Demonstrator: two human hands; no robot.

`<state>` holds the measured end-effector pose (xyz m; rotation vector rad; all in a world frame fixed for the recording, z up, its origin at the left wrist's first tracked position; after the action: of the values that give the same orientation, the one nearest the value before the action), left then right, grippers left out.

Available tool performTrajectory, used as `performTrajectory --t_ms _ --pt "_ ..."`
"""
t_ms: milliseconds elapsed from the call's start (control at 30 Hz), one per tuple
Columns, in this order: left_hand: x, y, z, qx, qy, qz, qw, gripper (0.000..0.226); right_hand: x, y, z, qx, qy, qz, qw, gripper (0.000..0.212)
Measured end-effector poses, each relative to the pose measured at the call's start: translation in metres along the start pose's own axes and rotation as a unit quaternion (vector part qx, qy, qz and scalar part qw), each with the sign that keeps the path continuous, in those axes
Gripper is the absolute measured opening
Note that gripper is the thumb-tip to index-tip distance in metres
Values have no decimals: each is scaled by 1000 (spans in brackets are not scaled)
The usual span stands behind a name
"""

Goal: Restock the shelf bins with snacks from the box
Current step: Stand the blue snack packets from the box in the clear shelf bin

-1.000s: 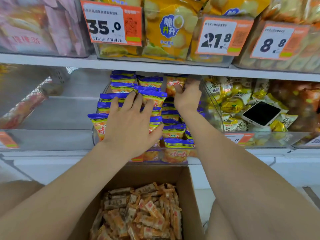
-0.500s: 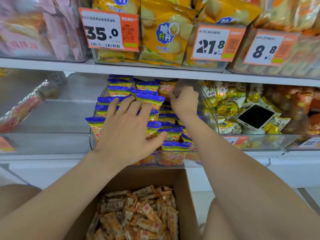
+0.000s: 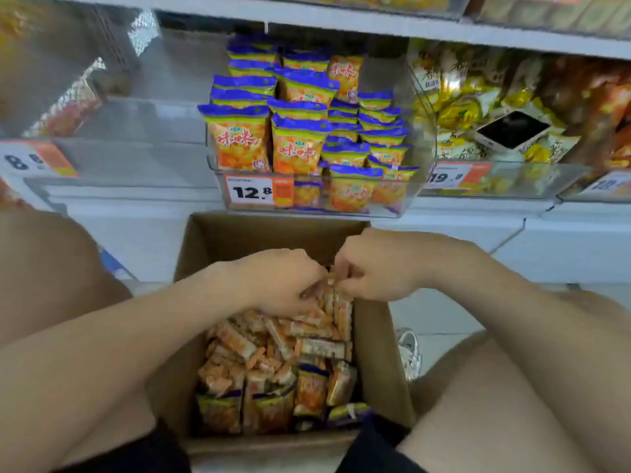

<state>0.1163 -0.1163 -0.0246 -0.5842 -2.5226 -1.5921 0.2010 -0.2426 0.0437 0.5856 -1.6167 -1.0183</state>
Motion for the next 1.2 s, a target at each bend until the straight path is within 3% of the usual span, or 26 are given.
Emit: performTrajectory --t_ms 133,267,433,600,833,967,1033,1133,1200 --pt "-13 -75 0 23 45 139 989 16 -3 -62 24 77 21 132 988 35" --pt "-33 -140 -1 75 80 219 969 26 -19 -90 29 76 51 150 984 34" --pt "-59 -194 15 130 105 171 971 60 -35 -95 14 108 32 123 986 29" --pt "-78 -210 15 111 86 120 983 30 -43 -97 -3 95 15 104 990 30" --pt "-75 -177 10 226 93 41 969 5 -46 -91 -12 86 8 86 993 27" --pt "-66 -99 19 326 186 -70 924 18 -37 -64 -29 56 8 43 997 26" --pt "-59 -58 22 364 238 -154 887 16 -30 -50 -41 41 0 23 999 45" --pt "-43 -11 20 503 311 -220 775 18 -23 -33 -53 -46 -23 -53 997 61" --pt "-30 12 11 588 321 -191 718 20 -20 -21 -59 -138 -39 -147 979 62"
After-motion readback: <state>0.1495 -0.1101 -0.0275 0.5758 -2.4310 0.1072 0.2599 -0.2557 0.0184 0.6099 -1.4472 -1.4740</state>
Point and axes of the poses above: each hand's wrist, its own x-axis away from the middle knuckle, its own y-axis out of the back of the hand, z = x × y, the point moved 3 cm from there along -x, towards the middle knuckle, and after that the axes turned 13 degrees about x, right-handed, at the moved point
